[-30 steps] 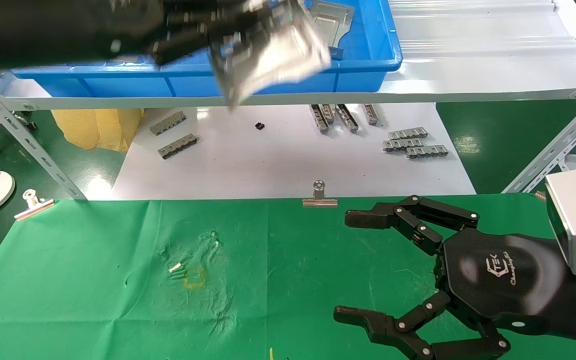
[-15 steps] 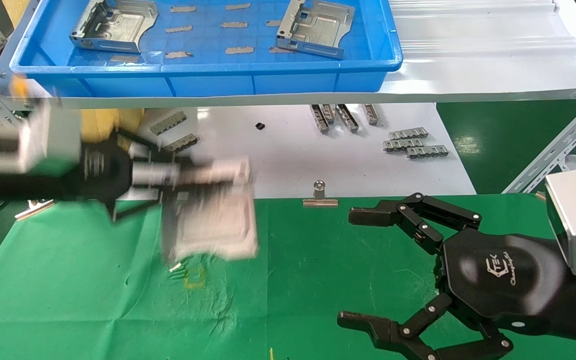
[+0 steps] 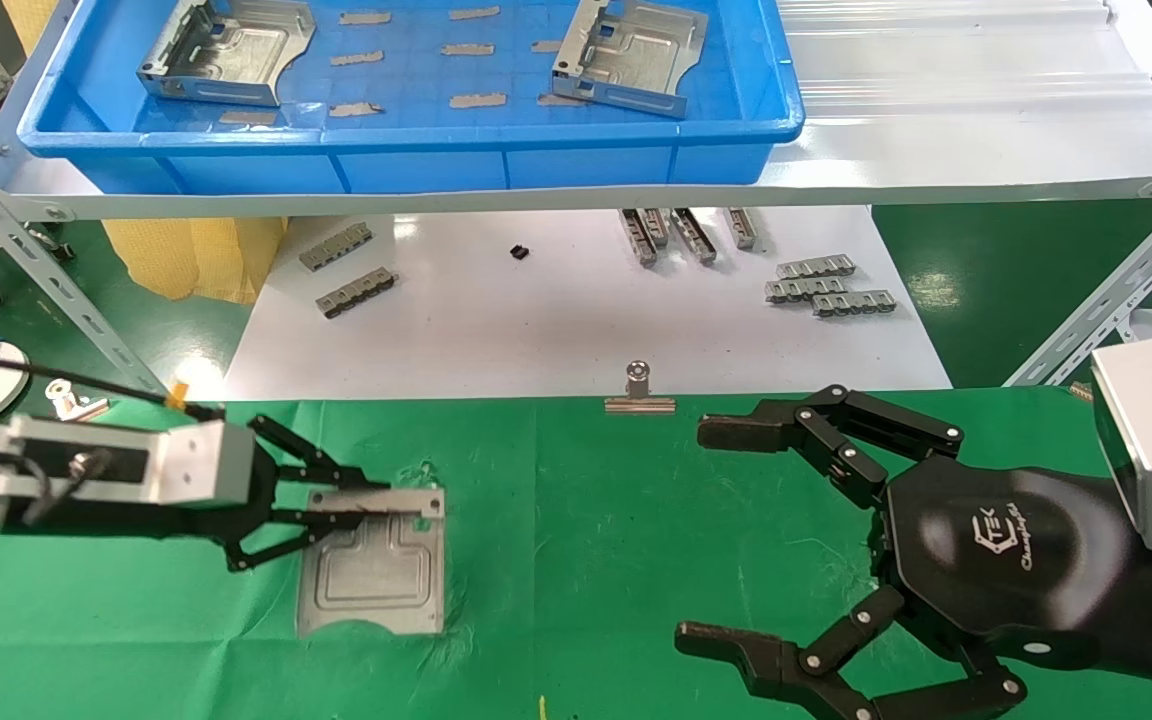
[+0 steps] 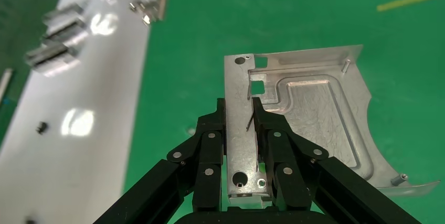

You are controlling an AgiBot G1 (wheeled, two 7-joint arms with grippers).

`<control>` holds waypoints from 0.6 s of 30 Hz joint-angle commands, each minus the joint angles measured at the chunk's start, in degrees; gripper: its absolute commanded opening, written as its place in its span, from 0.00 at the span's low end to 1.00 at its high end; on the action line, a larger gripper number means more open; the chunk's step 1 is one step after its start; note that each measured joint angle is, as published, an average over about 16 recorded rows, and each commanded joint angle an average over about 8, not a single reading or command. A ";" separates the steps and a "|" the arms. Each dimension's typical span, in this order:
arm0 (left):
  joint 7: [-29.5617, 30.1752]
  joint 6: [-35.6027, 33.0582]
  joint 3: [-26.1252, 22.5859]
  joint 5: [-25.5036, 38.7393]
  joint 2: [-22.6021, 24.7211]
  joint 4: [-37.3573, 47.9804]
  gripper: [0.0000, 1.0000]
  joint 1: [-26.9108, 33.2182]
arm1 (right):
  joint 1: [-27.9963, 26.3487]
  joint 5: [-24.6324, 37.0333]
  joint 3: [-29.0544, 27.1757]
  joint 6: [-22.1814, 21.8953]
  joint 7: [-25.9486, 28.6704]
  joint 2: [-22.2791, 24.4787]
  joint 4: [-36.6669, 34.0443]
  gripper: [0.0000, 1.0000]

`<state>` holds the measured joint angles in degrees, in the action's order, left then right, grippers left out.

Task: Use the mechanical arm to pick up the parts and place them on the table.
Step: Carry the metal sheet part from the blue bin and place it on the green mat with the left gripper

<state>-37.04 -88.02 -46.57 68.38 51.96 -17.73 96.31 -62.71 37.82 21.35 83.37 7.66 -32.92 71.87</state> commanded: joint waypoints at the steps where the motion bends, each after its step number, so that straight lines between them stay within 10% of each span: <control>1: -2.29 0.45 -0.49 0.73 0.94 2.37 0.42 -0.25 | 0.00 0.00 0.00 0.00 0.00 0.00 0.00 1.00; 6: -6.00 1.84 -0.72 1.28 2.72 6.34 1.00 -0.05 | 0.00 0.00 0.00 0.00 0.00 0.00 0.00 1.00; 18: -9.88 0.46 -0.20 0.58 4.53 11.96 1.00 1.66 | 0.00 0.00 0.01 0.00 0.00 0.00 0.00 1.00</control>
<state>-45.97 -87.97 -46.43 68.33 56.32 -5.92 97.72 -62.71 37.81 21.35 83.37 7.66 -32.91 71.87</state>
